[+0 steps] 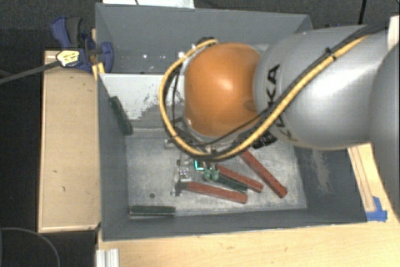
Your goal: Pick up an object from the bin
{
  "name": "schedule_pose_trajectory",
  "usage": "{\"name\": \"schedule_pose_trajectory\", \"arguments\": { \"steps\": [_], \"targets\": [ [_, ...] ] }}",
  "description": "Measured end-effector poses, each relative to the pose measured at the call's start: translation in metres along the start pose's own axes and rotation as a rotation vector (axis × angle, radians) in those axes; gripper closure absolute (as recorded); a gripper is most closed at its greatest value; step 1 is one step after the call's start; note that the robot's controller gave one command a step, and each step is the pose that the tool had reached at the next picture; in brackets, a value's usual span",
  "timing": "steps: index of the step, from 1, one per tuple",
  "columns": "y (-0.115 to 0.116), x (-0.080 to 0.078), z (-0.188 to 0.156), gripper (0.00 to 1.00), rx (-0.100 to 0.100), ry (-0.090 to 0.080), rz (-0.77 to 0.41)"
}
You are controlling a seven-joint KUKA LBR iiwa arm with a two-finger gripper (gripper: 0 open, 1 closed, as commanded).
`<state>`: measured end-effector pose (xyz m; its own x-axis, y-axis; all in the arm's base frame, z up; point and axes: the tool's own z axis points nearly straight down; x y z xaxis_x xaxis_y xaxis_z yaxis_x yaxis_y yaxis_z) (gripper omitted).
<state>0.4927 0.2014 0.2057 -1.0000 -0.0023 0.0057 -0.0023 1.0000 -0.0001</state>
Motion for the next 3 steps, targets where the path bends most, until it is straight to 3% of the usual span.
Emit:
{"name": "schedule_pose_trajectory", "arguments": {
  "steps": [1,2,3],
  "targets": [
    [-0.001,-0.002,-0.004,0.0,-0.001,-0.007,0.004],
    [-0.036,-0.005,0.033,0.0,-0.002,-0.011,-0.085],
    [-0.049,-0.014,0.097,0.0,-0.001,-0.013,-0.134]
  ]
}}
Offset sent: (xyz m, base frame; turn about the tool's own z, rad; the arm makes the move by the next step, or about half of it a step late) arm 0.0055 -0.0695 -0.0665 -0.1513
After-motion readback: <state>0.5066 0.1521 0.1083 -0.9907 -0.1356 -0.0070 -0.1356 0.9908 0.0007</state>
